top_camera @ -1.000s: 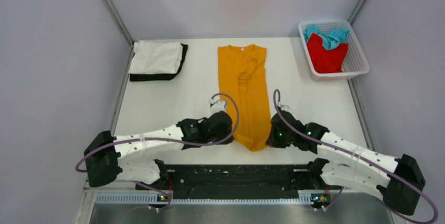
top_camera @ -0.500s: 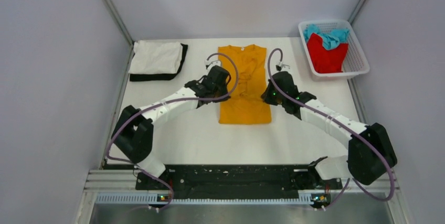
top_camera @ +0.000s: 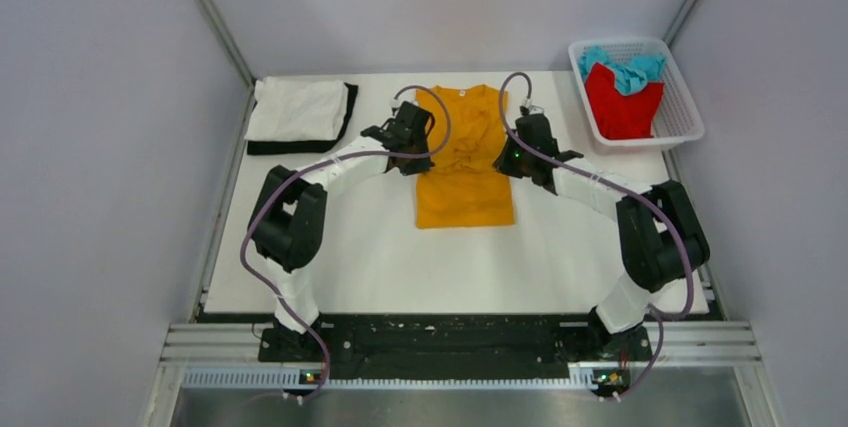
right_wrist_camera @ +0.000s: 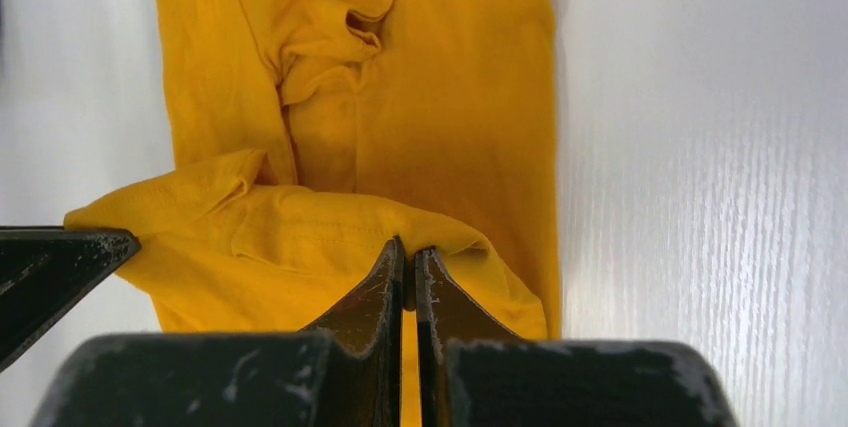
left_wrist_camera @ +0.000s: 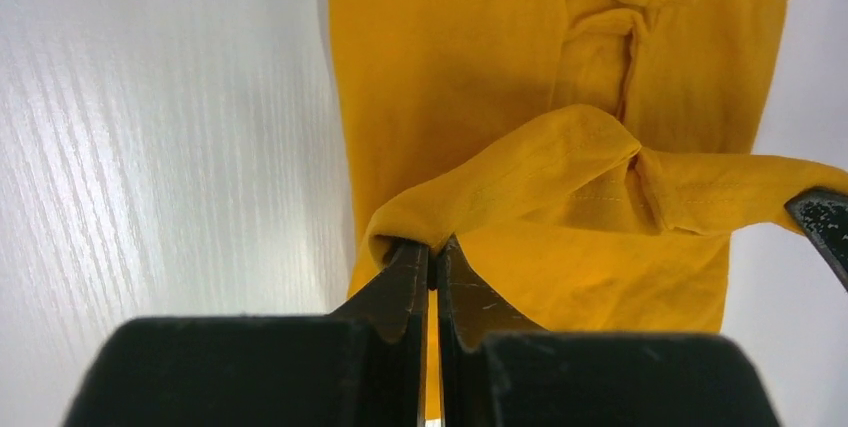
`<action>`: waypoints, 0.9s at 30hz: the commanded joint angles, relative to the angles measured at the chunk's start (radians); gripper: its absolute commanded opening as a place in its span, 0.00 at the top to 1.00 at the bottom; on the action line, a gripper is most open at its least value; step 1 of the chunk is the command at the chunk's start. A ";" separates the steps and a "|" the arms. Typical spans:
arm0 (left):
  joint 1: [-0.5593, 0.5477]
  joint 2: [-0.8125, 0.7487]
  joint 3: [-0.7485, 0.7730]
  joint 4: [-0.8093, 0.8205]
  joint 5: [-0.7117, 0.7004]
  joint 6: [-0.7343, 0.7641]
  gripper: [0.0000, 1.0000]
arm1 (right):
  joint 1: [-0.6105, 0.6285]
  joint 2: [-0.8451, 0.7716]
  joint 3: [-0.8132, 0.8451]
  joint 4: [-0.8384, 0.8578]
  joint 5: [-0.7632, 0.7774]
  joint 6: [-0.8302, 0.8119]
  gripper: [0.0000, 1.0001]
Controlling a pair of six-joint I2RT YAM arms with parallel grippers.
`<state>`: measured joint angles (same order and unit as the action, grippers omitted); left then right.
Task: Fold and stack the t-shirts
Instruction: Fold the folded rectangular tshirt in 1/3 of the way, then grab one side of the 2/3 rectangular tshirt with both arms
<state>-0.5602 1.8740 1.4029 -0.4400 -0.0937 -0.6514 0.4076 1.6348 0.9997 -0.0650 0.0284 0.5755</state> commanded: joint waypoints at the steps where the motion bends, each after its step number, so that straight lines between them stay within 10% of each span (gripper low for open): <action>1: 0.023 0.043 0.055 -0.012 0.039 0.025 0.92 | -0.018 0.058 0.068 0.056 -0.012 -0.012 1.00; 8: 0.061 0.107 0.137 -0.021 0.089 0.062 0.67 | -0.050 0.114 0.134 0.051 0.017 -0.005 0.93; 11: 0.071 0.108 0.176 -0.061 0.112 0.073 0.36 | -0.061 0.118 0.168 0.020 0.013 -0.001 0.41; 14: 0.072 0.056 0.160 -0.085 0.061 0.067 0.04 | -0.061 0.072 0.142 0.022 0.009 -0.002 0.24; 27: 0.036 -0.289 -0.426 0.133 0.266 -0.093 0.01 | -0.061 -0.269 -0.300 -0.039 -0.138 0.039 0.08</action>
<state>-0.4984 1.6547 1.1061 -0.4122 0.0834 -0.6655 0.3500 1.4605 0.7979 -0.0677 -0.0513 0.5957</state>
